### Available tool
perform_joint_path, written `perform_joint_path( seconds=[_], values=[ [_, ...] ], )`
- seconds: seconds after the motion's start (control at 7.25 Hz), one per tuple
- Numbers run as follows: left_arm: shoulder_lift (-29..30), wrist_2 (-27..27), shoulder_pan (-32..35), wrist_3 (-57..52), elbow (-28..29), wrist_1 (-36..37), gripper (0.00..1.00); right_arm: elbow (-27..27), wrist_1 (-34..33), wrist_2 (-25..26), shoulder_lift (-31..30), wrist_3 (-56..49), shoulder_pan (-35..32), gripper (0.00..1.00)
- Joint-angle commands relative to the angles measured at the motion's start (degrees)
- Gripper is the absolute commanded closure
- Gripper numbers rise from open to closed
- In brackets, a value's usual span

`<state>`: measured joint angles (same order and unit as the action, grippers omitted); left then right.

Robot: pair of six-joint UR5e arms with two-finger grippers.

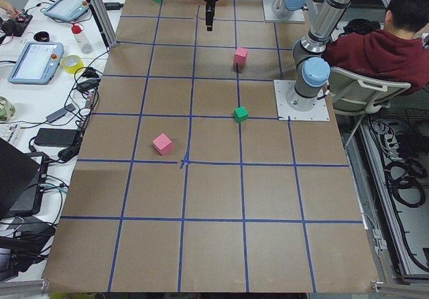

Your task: Align button upright

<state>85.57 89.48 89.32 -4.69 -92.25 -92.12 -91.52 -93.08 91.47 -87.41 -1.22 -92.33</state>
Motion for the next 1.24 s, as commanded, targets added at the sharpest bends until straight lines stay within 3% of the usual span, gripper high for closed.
perform_joint_path(
  seconds=[0.0,0.55,1.1],
  values=[
    [-0.05,-0.18,-0.02,0.12,0.05,-0.08,0.00,-0.50,0.09,0.02,0.05,-0.01,-0.22,0.00],
    [-0.40,0.08,-0.02,0.12,0.05,-0.43,0.00,-0.59,-1.48,-0.06,0.22,-0.01,0.13,0.00],
    [0.38,-0.36,-0.02,0.30,0.22,-0.26,0.00,-0.59,-6.14,4.33,0.14,-0.10,3.29,0.00]
  ],
)
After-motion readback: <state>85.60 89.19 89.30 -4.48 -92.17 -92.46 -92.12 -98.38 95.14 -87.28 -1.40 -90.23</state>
